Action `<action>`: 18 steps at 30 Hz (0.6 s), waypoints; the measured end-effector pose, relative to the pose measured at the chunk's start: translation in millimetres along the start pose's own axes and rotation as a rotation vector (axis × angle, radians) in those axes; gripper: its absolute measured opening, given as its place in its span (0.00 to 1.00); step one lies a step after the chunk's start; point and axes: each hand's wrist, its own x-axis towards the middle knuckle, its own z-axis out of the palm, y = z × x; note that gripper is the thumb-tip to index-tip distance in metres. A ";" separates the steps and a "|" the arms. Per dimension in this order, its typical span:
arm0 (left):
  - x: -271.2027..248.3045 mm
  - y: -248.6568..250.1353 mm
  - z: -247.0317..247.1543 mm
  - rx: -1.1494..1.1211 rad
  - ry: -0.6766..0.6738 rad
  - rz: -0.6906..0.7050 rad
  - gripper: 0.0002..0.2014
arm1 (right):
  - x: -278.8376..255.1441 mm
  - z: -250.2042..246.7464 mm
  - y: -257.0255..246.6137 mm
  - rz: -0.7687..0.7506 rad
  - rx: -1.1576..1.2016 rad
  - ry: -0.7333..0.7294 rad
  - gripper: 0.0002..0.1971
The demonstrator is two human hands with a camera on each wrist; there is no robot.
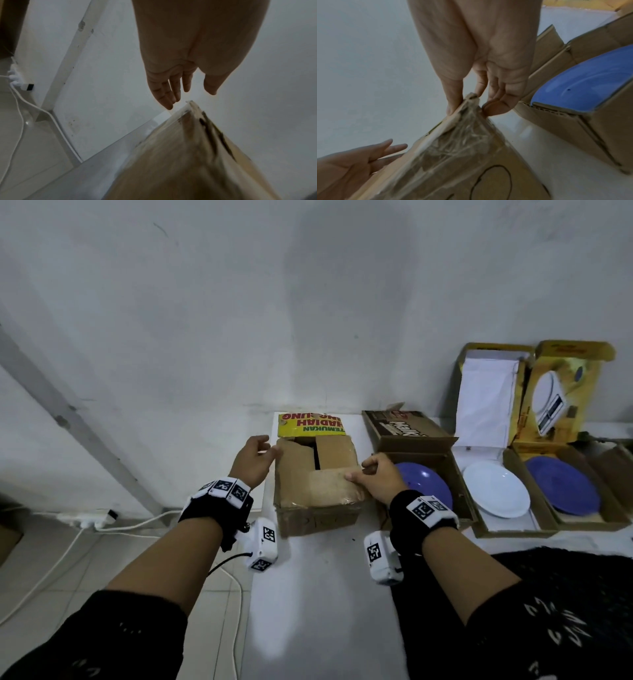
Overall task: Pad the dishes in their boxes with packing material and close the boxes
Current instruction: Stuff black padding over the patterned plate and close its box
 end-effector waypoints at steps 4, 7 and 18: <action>29.3 18.1 0.9 -0.107 -0.012 -0.039 0.26 | 1.5 0.8 0.7 -0.018 -0.045 -0.075 0.24; 43.5 23.9 6.0 -0.211 -0.063 -0.104 0.22 | 0.5 3.5 2.9 -0.062 -0.170 -0.009 0.17; 14.3 14.7 8.6 -0.038 0.015 0.216 0.20 | -6.8 2.8 -0.1 -0.065 -0.303 0.081 0.17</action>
